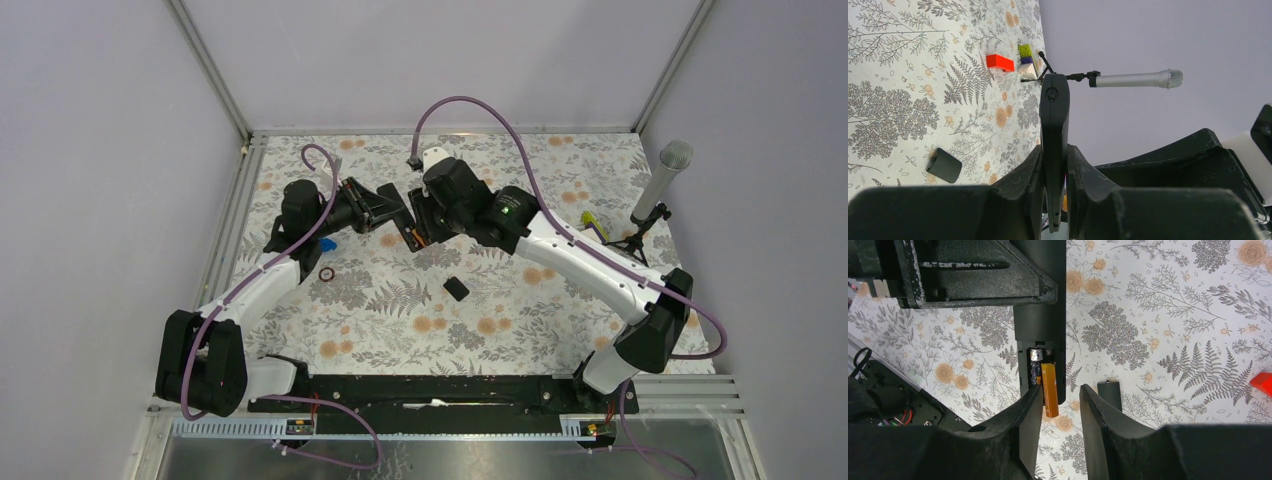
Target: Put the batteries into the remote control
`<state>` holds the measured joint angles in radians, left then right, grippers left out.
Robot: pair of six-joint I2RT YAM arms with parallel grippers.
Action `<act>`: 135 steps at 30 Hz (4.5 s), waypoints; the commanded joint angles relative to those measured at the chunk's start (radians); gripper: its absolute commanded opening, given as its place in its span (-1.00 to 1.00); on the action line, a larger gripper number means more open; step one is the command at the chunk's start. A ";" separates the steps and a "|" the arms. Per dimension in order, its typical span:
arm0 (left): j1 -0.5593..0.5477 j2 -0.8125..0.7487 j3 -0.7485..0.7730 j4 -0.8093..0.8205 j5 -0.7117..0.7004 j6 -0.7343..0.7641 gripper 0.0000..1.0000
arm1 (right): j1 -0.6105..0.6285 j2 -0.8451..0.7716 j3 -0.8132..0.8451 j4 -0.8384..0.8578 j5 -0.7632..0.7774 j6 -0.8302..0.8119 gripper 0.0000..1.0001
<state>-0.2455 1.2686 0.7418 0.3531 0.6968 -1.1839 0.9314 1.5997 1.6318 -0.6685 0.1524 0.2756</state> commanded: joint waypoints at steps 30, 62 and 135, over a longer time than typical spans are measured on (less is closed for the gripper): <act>0.015 -0.058 0.013 0.098 0.047 -0.048 -1.00 | 0.007 0.035 -0.020 0.084 -0.079 0.011 -0.79; 0.087 -0.022 -0.002 0.191 0.097 -0.126 -1.00 | -0.059 -0.275 -0.324 0.446 -0.059 0.337 0.37; 0.017 -0.089 -0.124 0.491 -0.031 -0.511 -1.00 | -0.065 -0.157 -0.574 0.891 -0.002 0.786 -0.39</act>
<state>-0.1761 1.2442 0.6106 0.7300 0.5785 -1.6203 0.8692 1.3880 1.0363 0.2310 0.1154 1.1160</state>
